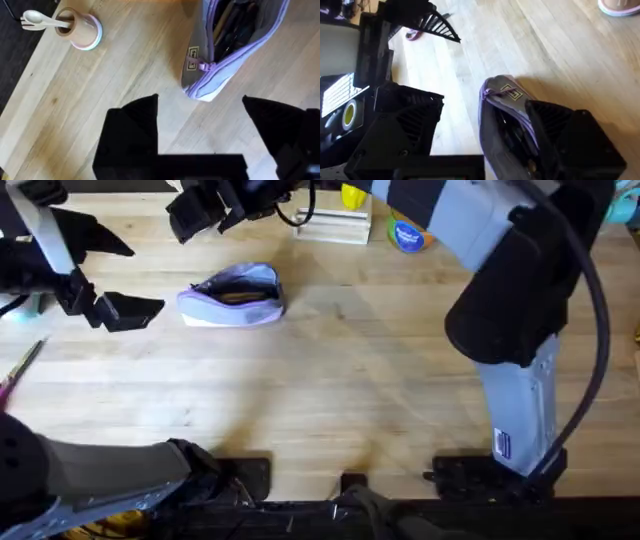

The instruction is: Unzip the bag, pick up the pens from the table one at a time and place them inside, then zip the bag closed.

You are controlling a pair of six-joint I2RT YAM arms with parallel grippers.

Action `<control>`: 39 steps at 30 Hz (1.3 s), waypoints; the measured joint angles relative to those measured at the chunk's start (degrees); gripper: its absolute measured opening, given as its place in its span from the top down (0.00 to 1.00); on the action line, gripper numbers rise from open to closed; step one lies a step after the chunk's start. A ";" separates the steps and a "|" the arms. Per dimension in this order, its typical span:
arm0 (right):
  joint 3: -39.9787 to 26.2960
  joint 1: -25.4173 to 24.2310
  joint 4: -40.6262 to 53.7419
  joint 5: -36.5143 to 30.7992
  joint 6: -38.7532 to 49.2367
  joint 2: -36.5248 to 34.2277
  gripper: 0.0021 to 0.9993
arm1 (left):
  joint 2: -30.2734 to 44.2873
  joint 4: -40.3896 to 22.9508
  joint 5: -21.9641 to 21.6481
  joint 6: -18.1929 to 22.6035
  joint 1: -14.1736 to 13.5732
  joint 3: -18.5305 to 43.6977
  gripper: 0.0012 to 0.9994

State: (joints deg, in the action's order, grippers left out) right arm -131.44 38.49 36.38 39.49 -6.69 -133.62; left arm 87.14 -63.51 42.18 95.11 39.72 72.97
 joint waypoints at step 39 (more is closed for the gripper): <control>0.00 8.00 -5.99 0.32 -13.00 -10.39 0.15 | 15.77 0.02 1.76 9.51 11.81 0.00 0.01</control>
State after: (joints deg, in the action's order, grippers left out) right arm -131.44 46.49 30.39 39.81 -19.69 -144.02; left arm 102.90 -63.48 43.94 104.62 51.53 72.97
